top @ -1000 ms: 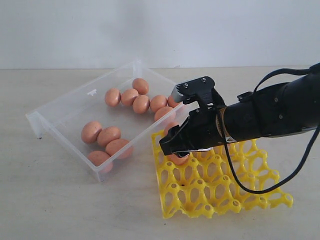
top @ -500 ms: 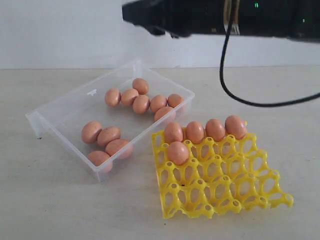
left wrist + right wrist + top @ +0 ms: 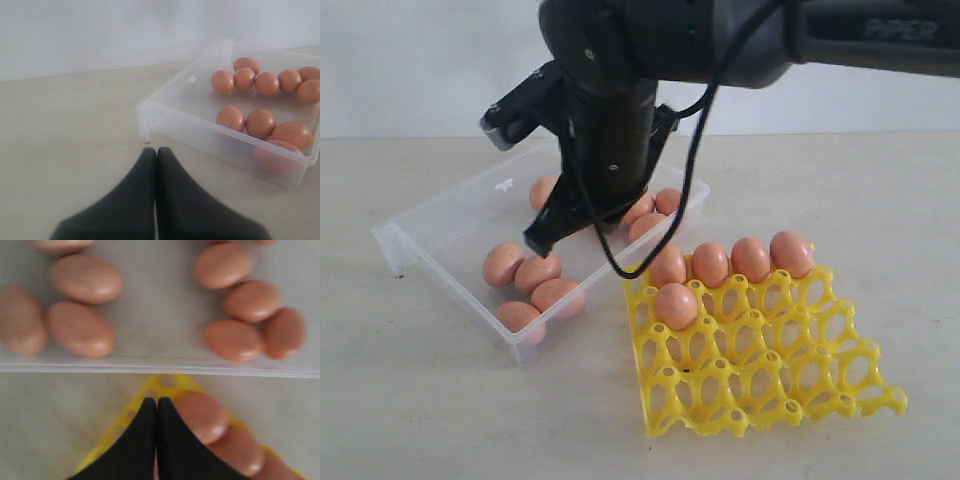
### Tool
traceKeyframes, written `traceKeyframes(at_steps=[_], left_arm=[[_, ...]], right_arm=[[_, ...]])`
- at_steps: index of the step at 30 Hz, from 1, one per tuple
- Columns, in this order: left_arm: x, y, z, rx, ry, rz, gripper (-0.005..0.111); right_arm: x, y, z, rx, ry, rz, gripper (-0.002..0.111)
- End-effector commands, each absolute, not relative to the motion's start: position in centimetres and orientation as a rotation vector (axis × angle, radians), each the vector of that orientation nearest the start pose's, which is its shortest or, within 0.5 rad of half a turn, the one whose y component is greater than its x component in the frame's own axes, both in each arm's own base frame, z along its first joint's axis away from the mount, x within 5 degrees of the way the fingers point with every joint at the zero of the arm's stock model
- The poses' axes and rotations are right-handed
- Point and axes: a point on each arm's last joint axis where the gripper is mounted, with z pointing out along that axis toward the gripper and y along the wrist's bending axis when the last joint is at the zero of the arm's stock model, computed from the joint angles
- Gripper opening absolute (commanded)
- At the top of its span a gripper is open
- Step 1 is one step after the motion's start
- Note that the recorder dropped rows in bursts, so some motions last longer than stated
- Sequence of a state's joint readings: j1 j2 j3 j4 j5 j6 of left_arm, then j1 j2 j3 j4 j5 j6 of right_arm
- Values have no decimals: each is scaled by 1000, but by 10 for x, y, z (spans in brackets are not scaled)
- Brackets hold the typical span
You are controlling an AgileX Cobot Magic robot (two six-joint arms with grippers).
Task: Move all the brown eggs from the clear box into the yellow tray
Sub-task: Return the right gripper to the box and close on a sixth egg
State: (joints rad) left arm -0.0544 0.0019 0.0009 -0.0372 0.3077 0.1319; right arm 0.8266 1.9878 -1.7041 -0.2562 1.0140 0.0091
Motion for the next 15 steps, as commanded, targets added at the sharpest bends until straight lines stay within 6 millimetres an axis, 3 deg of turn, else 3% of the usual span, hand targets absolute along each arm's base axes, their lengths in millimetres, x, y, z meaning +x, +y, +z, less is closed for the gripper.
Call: traceKeyframes(at_steps=[1, 4, 8, 13, 15], left_arm=[[54, -4, 186, 141, 1781, 25, -4], [54, -4, 186, 141, 1781, 25, -4], [54, -4, 186, 141, 1781, 25, -4], [54, -4, 186, 141, 1781, 25, -4], [54, -4, 186, 141, 1781, 25, -4]], right_arm=[[316, 334, 268, -1243, 2483, 221, 0], [328, 349, 274, -1225, 2408, 287, 0], [336, 362, 262, -1258, 2401, 321, 8], [343, 372, 237, -1251, 2409, 355, 45], [346, 376, 229, -1145, 2445, 390, 54]])
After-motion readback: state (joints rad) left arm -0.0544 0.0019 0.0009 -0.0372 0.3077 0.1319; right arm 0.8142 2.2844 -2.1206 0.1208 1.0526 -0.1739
